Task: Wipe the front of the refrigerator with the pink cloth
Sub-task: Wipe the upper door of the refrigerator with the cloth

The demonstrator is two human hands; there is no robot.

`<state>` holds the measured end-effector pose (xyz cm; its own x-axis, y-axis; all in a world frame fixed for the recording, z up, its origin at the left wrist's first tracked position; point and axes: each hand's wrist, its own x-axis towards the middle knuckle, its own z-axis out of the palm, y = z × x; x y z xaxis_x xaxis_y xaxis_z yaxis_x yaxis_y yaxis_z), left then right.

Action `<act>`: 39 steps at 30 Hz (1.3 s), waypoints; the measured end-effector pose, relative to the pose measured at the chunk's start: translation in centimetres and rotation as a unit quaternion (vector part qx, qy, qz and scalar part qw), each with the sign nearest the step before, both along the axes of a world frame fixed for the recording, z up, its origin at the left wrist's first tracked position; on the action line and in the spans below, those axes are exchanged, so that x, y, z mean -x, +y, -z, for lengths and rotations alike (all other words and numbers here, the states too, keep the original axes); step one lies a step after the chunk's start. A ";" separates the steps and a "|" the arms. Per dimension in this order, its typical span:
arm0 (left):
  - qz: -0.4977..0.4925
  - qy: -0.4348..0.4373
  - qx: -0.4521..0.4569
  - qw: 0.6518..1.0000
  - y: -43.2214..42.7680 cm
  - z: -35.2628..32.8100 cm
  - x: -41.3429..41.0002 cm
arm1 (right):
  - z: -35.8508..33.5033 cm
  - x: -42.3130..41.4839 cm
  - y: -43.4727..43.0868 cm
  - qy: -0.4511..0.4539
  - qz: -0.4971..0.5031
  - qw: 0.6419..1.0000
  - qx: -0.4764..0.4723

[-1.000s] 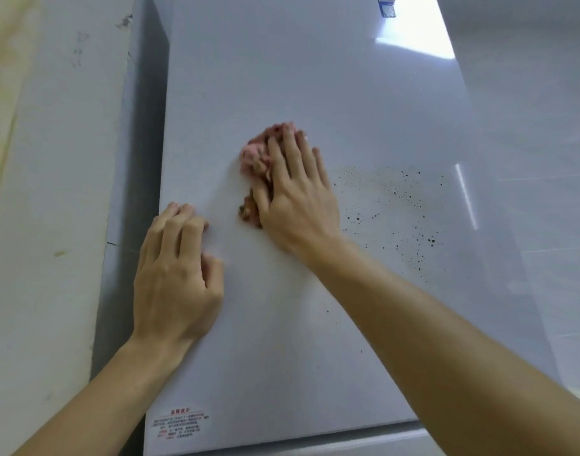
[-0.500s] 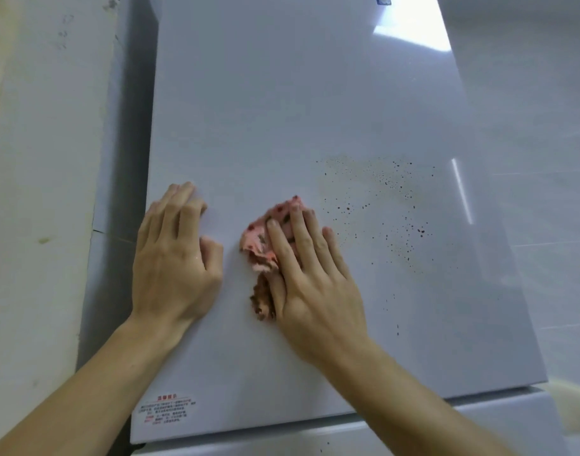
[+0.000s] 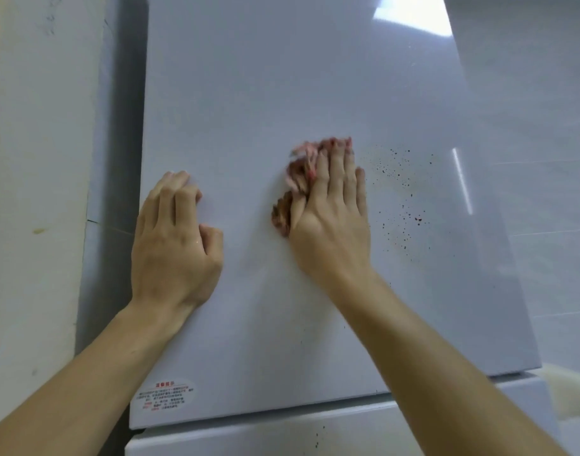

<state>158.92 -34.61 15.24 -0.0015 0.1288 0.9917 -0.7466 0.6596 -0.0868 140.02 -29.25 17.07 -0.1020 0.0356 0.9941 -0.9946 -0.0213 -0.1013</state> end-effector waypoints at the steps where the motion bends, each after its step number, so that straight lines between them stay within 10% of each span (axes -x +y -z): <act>1: -0.007 -0.007 0.009 1.000 -0.1 0.1 0.0 | 2.5 0.2 0.0 0.012 0.007 1.000 0.003; 5: 0.009 -0.020 0.008 1.000 -0.1 0.5 0.7 | 6.9 1.4 0.2 0.051 0.044 0.998 -0.008; 18: 0.005 -0.012 0.000 1.000 0.0 0.2 1.0 | -8.6 3.4 2.2 -0.004 -0.018 0.997 -0.079; 29: 0.007 -0.007 0.011 1.000 0.2 0.5 1.6 | 4.5 6.6 2.5 0.001 -0.013 0.998 -0.063; 39: 0.007 0.002 0.009 1.000 0.5 -0.5 2.8 | -7.8 7.1 3.4 -0.033 -0.026 0.996 -0.080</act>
<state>156.15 -34.13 15.72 0.0044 0.1459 0.9893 -0.7376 0.6685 -0.0953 132.95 -25.89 24.88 -0.1643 -0.1296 0.9779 -0.9838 -0.0509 -0.1720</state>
